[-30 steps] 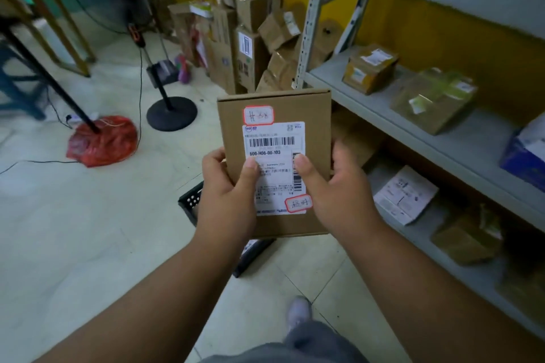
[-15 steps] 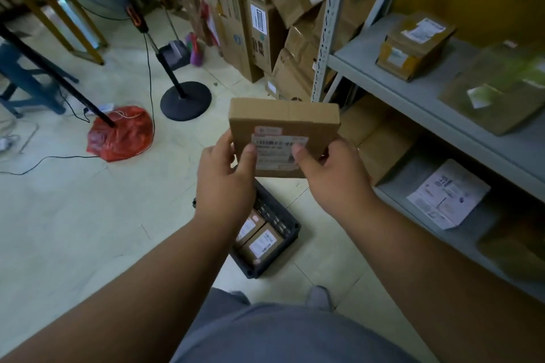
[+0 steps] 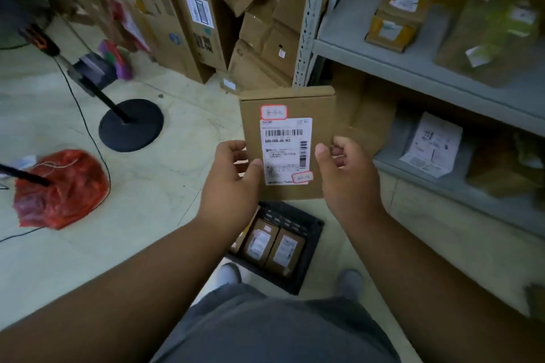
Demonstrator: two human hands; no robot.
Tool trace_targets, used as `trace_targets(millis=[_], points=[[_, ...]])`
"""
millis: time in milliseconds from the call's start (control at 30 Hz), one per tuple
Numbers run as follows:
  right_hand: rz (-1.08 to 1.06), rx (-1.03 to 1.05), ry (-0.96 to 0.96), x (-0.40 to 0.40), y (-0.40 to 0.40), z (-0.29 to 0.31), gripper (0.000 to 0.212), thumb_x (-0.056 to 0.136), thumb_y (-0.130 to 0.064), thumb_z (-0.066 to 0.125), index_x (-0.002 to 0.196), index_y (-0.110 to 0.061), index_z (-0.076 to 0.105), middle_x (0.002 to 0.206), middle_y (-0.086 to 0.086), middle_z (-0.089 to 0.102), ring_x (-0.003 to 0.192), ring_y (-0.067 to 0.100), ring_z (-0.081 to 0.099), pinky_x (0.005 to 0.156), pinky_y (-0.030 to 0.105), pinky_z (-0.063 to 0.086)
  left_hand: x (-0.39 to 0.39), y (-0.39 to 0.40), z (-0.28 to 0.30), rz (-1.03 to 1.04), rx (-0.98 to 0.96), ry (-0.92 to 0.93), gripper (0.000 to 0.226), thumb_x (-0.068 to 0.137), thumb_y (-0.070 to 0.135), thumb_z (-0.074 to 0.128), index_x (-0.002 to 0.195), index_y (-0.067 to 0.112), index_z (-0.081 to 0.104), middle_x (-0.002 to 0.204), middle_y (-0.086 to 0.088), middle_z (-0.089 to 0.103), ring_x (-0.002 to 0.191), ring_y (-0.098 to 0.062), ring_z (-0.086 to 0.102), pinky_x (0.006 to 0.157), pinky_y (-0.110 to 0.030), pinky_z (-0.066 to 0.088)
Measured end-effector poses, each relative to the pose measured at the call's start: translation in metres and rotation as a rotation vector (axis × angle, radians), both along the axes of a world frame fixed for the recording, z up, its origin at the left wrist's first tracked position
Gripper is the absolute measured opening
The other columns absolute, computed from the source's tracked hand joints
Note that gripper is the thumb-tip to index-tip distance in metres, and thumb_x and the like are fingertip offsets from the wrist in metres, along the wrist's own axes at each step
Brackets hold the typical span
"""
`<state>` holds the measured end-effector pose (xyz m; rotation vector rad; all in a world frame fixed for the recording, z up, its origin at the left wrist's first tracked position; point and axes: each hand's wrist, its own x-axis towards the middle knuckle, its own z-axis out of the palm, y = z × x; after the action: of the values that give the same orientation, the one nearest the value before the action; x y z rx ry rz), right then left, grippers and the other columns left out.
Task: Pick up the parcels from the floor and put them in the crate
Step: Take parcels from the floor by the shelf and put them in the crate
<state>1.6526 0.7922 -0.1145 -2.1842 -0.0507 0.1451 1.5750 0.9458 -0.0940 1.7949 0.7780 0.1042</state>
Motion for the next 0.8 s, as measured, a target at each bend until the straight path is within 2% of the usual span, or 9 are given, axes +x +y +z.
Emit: trace_targets(millis=[200, 333, 400, 467, 567, 633, 667, 733, 800], points=[[-0.126, -0.083, 0.063, -0.037, 0.015, -0.017, 0.026, 0.101, -0.035, 0.051, 0.119, -0.021, 0.065, 0.109, -0.002, 0.061, 0.077, -0.003, 0.053, 0.062, 0.003, 0.031, 0.004, 0.037, -0.014, -0.236, -0.063, 0.075, 0.040, 0.098, 0.018, 0.056, 0.130, 0.041, 0.048, 0.105, 0.031, 0.059, 0.096, 0.014, 0.057, 0.072, -0.010, 0.044], [-0.170, -0.081, 0.143, -0.037, 0.021, -0.056, 0.024, 0.099, -0.034, 0.055, 0.117, -0.023, 0.065, 0.110, -0.004, 0.060, 0.077, -0.007, 0.053, 0.062, 0.005, 0.032, 0.022, 0.042, -0.050, -0.230, -0.141, 0.137, 0.041, 0.097, 0.015, 0.055, 0.129, 0.041, 0.055, 0.095, 0.034, 0.064, 0.091, 0.013, 0.060, 0.080, -0.018, 0.048], [-0.191, -0.090, 0.169, -0.027, 0.027, -0.092, 0.021, 0.098, -0.033, 0.054, 0.111, -0.024, 0.068, 0.109, -0.002, 0.061, 0.079, 0.002, 0.057, 0.062, 0.010, 0.037, 0.030, 0.042, -0.083, -0.224, -0.160, 0.170, 0.038, 0.097, 0.015, 0.053, 0.111, 0.049, 0.059, 0.085, 0.036, 0.066, 0.087, 0.011, 0.063, 0.078, -0.020, 0.050], [-0.234, -0.102, 0.199, -0.017, 0.034, -0.139, 0.021, 0.096, -0.034, 0.052, 0.105, -0.024, 0.069, 0.107, -0.001, 0.064, 0.083, 0.010, 0.061, 0.064, 0.019, 0.047, 0.037, 0.040, -0.126, -0.258, -0.166, 0.198, 0.037, 0.096, 0.015, 0.052, 0.101, 0.051, 0.059, 0.085, 0.034, 0.068, 0.085, 0.008, 0.065, 0.071, -0.016, 0.051], [-0.296, -0.125, 0.260, -0.011, 0.043, -0.224, 0.027, 0.092, -0.036, 0.048, 0.097, -0.020, 0.069, 0.098, 0.000, 0.069, 0.081, 0.015, 0.067, 0.068, 0.035, 0.059, 0.048, 0.039, -0.210, -0.316, -0.154, 0.231, 0.036, 0.096, 0.015, 0.052, 0.122, 0.039, 0.059, 0.105, 0.019, 0.071, 0.092, 0.000, 0.068, 0.076, -0.021, 0.058], [-0.323, -0.144, 0.314, -0.016, 0.043, -0.284, 0.024, 0.095, -0.030, 0.049, 0.087, -0.016, 0.067, 0.087, -0.002, 0.070, 0.072, 0.011, 0.067, 0.060, 0.029, 0.058, 0.052, 0.037, -0.274, -0.309, -0.181, 0.268, 0.043, 0.096, 0.012, 0.053, 0.135, 0.031, 0.050, 0.112, 0.016, 0.068, 0.093, -0.003, 0.068, 0.074, -0.020, 0.059], [-0.335, -0.156, 0.340, -0.020, 0.041, -0.315, 0.024, 0.097, -0.027, 0.049, 0.084, -0.014, 0.064, 0.082, -0.005, 0.068, 0.068, 0.007, 0.066, 0.052, 0.020, 0.054, 0.052, 0.036, -0.309, -0.309, -0.188, 0.301, 0.046, 0.097, 0.010, 0.053, 0.138, 0.029, 0.046, 0.111, 0.016, 0.066, 0.093, -0.003, 0.066, 0.067, -0.015, 0.057], [-0.360, -0.164, 0.395, -0.032, 0.038, -0.375, 0.024, 0.099, -0.024, 0.050, 0.081, -0.013, 0.060, 0.075, -0.011, 0.062, 0.061, -0.001, 0.059, 0.044, 0.007, 0.042, 0.048, 0.033, -0.377, -0.338, -0.191, 0.366, 0.039, 0.097, 0.009, 0.051, 0.130, 0.029, 0.047, 0.106, 0.017, 0.063, 0.092, -0.003, 0.064, 0.058, -0.008, 0.049], [-0.379, -0.162, 0.453, -0.045, 0.036, -0.438, 0.024, 0.099, -0.023, 0.051, 0.079, -0.013, 0.058, 0.071, -0.014, 0.057, 0.059, -0.003, 0.055, 0.043, 0.004, 0.038, 0.040, 0.029, -0.443, -0.391, -0.205, 0.433, 0.042, 0.097, 0.008, 0.049, 0.135, 0.028, 0.049, 0.113, 0.016, 0.062, 0.098, -0.006, 0.063, 0.061, -0.010, 0.048]])
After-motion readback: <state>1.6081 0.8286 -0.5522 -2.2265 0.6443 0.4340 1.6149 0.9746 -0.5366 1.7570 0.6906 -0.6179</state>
